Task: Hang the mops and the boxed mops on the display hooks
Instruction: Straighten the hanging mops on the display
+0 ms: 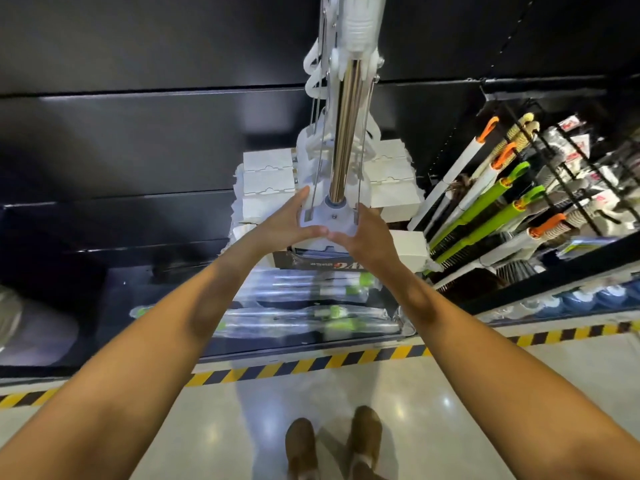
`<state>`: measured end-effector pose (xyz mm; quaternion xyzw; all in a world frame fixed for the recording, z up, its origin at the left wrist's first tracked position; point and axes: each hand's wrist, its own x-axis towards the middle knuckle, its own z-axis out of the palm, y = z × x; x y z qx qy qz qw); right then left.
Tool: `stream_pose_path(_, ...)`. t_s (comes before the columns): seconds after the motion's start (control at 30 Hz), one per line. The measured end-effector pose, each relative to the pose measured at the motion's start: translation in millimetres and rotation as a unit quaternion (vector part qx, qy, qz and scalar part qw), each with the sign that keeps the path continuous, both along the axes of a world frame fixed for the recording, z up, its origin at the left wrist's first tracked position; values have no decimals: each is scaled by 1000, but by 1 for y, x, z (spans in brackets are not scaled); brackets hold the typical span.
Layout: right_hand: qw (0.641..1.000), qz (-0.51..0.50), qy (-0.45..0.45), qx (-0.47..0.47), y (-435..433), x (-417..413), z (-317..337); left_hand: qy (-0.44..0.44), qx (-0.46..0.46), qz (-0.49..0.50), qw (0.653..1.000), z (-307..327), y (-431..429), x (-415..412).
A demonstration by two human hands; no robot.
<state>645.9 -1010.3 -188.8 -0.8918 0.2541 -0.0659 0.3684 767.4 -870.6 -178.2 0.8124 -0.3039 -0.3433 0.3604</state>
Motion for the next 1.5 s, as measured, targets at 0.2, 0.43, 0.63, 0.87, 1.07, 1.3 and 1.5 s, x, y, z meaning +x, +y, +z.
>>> stream_pose_path(0.2,998,-25,-62,-21,1,5,-6,10,-12,0,1000,-8,-4,7)
stream_pose_path(0.43,1000,8,26,7,-24,10,-11,10,-44,-26,999,-4,-5,6)
stream_pose_path(0.63,986,62,2,154,-44,15,-17,16,-8,-44,999,-18,-12,10)
stream_pose_path(0.87,980,85,-35,174,-49,21,-19,11,-14,7,1000,-22,-16,7)
stream_pose_path(1.07,986,107,-51,118,-47,24,-22,8,-3,3,1000,-24,-10,11)
stream_pose_path(1.3,987,117,-45,103,-38,19,-16,16,8,5,1000,-24,1,7)
stream_pose_path(1.5,986,106,-19,128,-36,10,-22,25,11,12,1000,-14,7,-5)
